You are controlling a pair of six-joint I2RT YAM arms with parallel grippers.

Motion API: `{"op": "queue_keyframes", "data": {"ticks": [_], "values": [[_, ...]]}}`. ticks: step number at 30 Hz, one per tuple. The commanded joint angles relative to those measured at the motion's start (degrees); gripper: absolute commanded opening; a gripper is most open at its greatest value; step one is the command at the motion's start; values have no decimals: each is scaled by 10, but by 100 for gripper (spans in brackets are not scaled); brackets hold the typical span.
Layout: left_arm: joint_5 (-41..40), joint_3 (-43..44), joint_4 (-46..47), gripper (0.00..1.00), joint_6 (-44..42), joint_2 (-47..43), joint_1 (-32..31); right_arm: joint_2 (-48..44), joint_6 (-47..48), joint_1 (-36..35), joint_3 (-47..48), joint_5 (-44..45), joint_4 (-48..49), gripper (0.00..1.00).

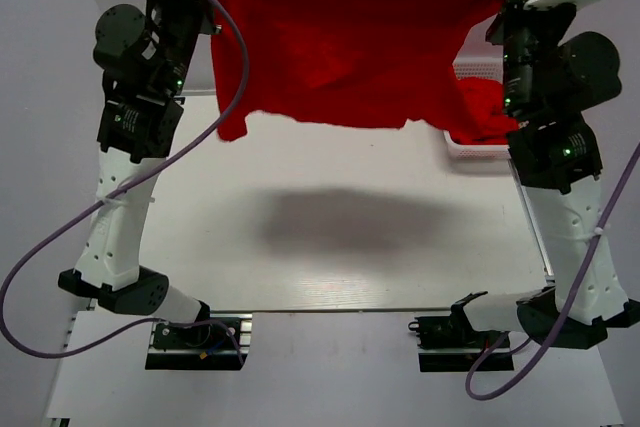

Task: Fold and stack the t-shirts
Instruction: Flatten out the tshirt

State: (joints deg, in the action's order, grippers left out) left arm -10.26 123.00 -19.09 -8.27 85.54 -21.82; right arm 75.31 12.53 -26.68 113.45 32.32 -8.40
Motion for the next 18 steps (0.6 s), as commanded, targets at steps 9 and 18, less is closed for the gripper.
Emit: {"op": "queue_keyframes", "data": {"ticks": [9,18], "values": [[99,-56,7,0,-44,-151,7,-135,-2,6,3,-125,-19,0],[59,-69,-24,0,-38,-187,7,-234,-66,7,-121,-220,-46,0]]}}
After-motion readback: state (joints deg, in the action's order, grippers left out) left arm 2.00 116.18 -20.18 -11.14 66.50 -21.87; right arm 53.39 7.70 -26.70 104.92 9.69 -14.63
